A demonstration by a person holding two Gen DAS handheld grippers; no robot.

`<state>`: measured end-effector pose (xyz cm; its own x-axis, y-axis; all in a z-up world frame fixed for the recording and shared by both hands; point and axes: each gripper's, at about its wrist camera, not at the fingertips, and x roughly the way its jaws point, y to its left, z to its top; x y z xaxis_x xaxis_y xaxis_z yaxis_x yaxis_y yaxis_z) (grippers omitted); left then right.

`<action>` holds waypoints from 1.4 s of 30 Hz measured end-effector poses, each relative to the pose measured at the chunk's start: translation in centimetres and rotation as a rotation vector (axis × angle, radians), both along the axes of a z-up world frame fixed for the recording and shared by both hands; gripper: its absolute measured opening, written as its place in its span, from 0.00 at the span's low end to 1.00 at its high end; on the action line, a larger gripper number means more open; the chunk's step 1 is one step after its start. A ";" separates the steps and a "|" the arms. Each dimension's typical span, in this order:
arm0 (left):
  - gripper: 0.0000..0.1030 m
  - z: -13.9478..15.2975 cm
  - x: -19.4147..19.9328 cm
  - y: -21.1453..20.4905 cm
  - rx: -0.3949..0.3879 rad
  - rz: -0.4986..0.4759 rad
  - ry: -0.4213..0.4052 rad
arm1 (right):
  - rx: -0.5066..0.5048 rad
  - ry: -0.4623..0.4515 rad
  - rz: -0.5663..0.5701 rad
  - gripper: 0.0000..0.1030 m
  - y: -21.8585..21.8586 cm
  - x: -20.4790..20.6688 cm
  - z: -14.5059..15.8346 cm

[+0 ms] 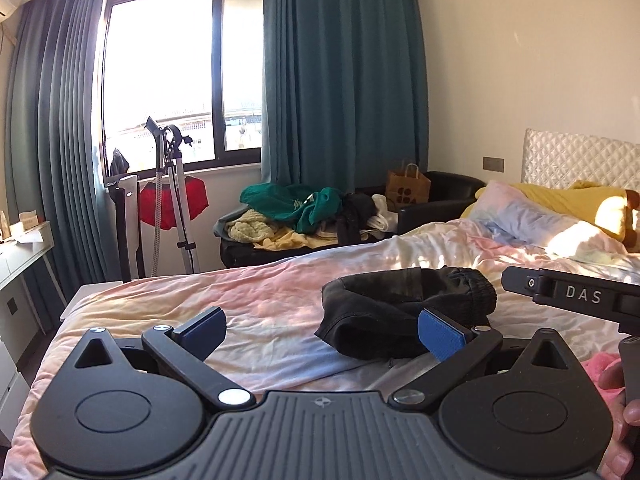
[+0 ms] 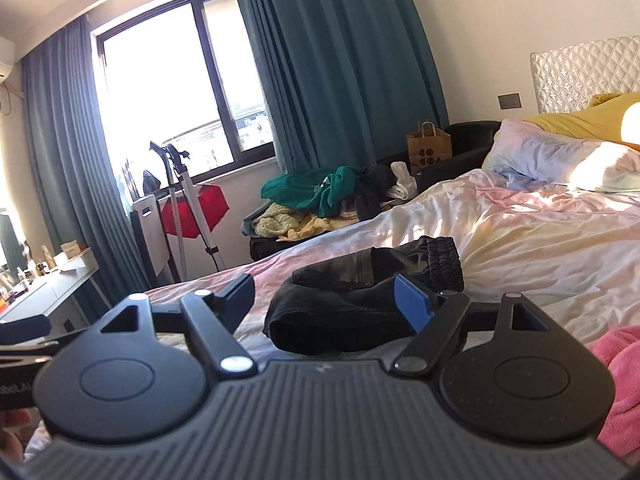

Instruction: Fold clothes

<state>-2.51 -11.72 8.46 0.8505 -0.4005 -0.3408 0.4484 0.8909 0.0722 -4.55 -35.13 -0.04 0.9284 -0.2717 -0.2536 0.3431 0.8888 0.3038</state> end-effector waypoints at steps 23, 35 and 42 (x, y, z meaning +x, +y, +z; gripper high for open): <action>1.00 -4.6 1.8 0.3 0.021 0.010 0.067 | -0.080 0.062 -0.065 0.93 1.3 0.9 -4.2; 1.00 -5.0 1.4 0.6 0.021 0.029 0.052 | -0.164 0.071 -0.044 0.93 2.7 1.2 -4.0; 1.00 -5.1 1.3 0.8 0.024 0.049 0.044 | -0.178 0.070 -0.039 0.93 3.0 1.2 -3.9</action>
<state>-1.17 -10.88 3.35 0.8528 -0.3501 -0.3875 0.4076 0.9101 0.0747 -3.35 -32.11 -3.94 0.8981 -0.3531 -0.2621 0.3928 0.9121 0.1174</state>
